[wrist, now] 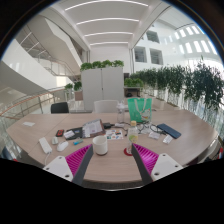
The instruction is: Pour water
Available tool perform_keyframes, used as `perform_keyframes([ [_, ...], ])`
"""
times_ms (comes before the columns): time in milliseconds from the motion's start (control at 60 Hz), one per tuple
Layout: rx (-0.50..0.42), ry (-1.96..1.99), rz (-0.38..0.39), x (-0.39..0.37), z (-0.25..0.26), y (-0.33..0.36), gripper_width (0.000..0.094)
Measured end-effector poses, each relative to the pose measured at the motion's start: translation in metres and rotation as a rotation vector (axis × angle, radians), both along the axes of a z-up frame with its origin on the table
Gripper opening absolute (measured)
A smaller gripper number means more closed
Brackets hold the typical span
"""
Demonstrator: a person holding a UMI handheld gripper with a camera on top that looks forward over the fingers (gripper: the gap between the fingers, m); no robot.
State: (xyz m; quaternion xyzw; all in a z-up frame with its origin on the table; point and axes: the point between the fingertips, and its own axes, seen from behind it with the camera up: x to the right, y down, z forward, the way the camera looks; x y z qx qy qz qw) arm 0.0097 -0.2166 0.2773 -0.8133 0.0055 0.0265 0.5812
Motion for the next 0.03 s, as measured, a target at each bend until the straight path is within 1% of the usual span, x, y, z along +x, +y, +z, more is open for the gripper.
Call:
perform_keyframes([
  [33,0.001,-0.001,-0.001,-0.0021,0.0062,-0.0093,0.0841],
])
